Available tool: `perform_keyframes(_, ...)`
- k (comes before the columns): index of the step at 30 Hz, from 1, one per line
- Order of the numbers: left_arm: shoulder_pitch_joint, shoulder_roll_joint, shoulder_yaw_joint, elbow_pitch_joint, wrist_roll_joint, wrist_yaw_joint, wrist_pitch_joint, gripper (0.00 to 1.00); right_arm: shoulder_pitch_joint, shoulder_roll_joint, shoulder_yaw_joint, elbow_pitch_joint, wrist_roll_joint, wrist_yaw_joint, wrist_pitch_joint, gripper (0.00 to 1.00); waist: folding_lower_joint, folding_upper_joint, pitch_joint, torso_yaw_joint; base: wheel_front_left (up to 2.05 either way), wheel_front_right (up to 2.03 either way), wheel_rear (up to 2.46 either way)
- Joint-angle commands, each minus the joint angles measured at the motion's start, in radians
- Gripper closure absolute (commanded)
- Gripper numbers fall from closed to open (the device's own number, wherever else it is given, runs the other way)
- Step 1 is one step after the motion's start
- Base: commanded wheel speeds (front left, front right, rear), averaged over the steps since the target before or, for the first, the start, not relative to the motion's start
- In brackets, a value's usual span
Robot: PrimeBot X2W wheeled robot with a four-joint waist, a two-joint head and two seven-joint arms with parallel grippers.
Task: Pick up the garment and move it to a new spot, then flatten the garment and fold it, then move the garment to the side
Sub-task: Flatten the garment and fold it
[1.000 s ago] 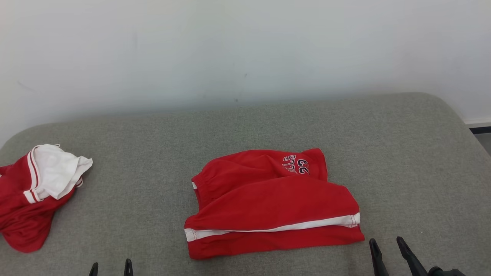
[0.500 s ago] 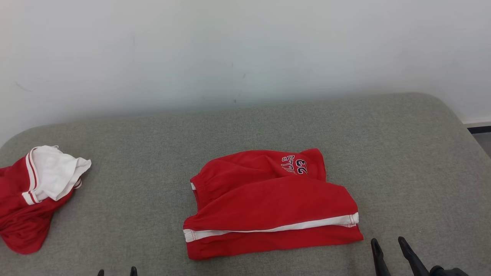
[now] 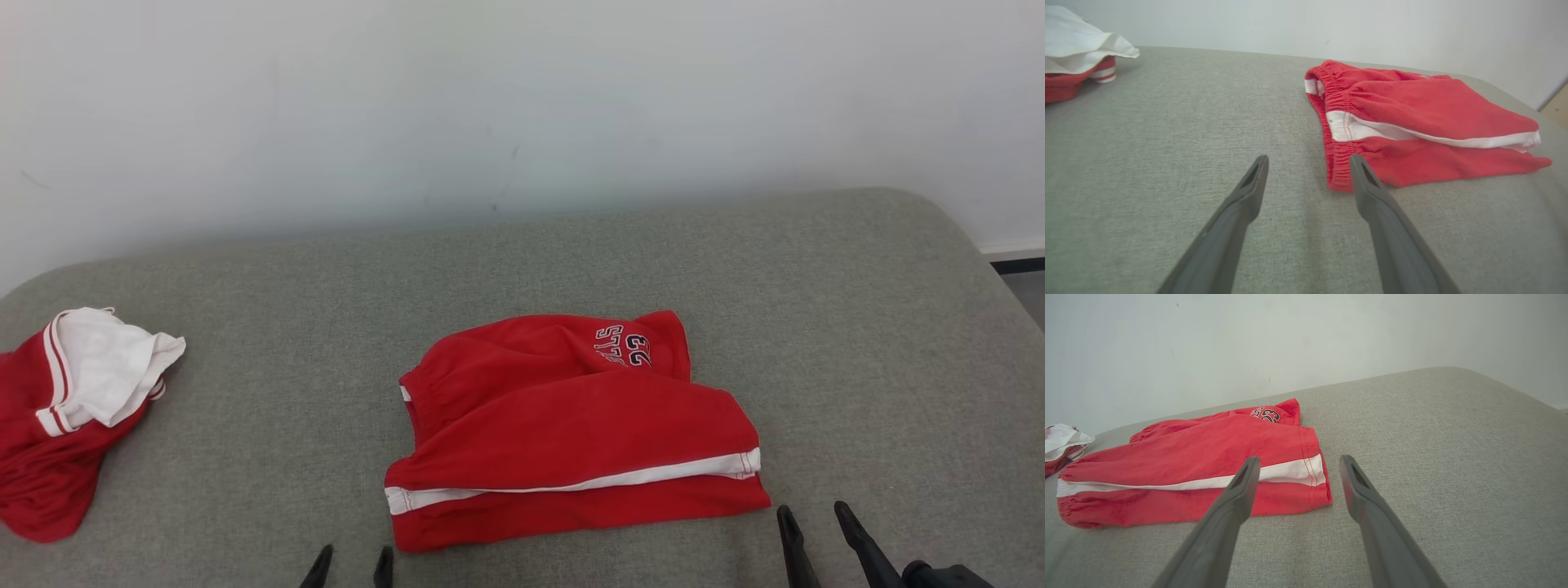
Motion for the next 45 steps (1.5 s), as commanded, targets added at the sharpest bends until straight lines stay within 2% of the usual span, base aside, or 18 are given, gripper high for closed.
perform_keyframes(1,-0.035,0.018,-0.026,0.018,-0.024,0.000,0.013,0.00,-0.009,0.004,0.004,0.002,0.006,-0.002,-0.005,0.00,-0.0001,0.0000,0.005,-0.006,0.00,0.00,0.00)
perform_keyframes(7,-0.143,0.075,-0.135,0.081,-0.143,0.000,0.061,0.00,-0.020,0.005,0.011,0.009,0.008,-0.002,-0.008,0.00,-0.0001,0.0000,0.021,-0.027,0.00,0.00,0.00)
perform_keyframes(16,-0.212,0.134,-0.212,0.121,-0.243,0.000,0.098,0.00,-0.028,0.000,0.010,0.015,0.013,-0.002,-0.015,0.00,-0.0001,0.0000,0.036,-0.047,0.00,0.00,0.00)
perform_keyframes(17,-0.217,0.139,-0.219,0.125,-0.253,0.000,0.103,0.07,-0.029,0.000,0.011,0.015,0.013,-0.002,-0.016,0.00,-0.0001,0.0000,0.036,-0.048,0.00,0.00,0.00)
perform_keyframes(18,-0.222,0.144,-0.227,0.127,-0.258,0.000,0.101,0.27,-0.029,0.000,0.011,0.015,0.012,-0.002,-0.017,0.00,-0.0001,0.0000,0.037,-0.048,0.00,0.00,0.00)
perform_keyframes(20,-0.230,0.148,-0.239,0.127,-0.272,0.000,0.095,0.55,-0.028,0.000,0.010,0.015,0.013,-0.002,-0.017,0.00,-0.0001,0.0000,0.040,-0.049,0.00,0.00,0.00)
perform_keyframes(22,-0.232,0.152,-0.255,0.128,-0.281,0.000,0.098,0.61,-0.028,0.000,0.009,0.015,0.013,-0.002,-0.019,0.00,-0.0001,0.0000,0.042,-0.048,0.00,0.00,0.00)
perform_keyframes(26,-0.243,0.159,-0.280,0.130,-0.306,0.000,0.099,0.58,-0.030,0.003,0.008,0.018,0.013,-0.002,-0.018,0.00,-0.0001,0.0000,0.045,-0.045,0.00,0.00,0.00)
perform_keyframes(28,-0.252,0.160,-0.291,0.135,-0.318,0.000,0.096,0.61,-0.034,0.005,0.008,0.019,0.012,-0.002,-0.018,0.00,-0.0001,0.0000,0.046,-0.043,0.00,0.00,0.00)
perform_keyframes(30,-0.261,0.162,-0.302,0.139,-0.326,0.000,0.091,0.92,-0.036,0.005,0.009,0.018,0.011,-0.002,-0.018,0.00,-0.0001,0.0000,0.047,-0.041,0.00,0.00,0.00)
perform_keyframes(31,-0.265,0.162,-0.308,0.140,-0.330,0.000,0.088,1.00,-0.037,0.005,0.009,0.018,0.011,-0.002,-0.018,0.00,-0.0001,0.0000,0.046,-0.040,0.00,0.00,0.00)
perform_keyframes(38,-0.247,0.171,-0.311,0.126,-0.312,0.011,0.038,1.00,-0.050,-0.003,0.009,0.009,0.012,-0.002,-0.008,0.00,-0.0001,0.0000,0.061,-0.033,0.00,0.00,0.00)
perform_keyframes(45,-0.202,0.161,-0.319,0.092,-0.296,0.023,0.005,1.00,-0.109,-0.021,0.006,0.045,0.000,-0.002,0.095,0.00,-0.0001,0.0000,0.094,-0.008,0.00,0.00,0.00)
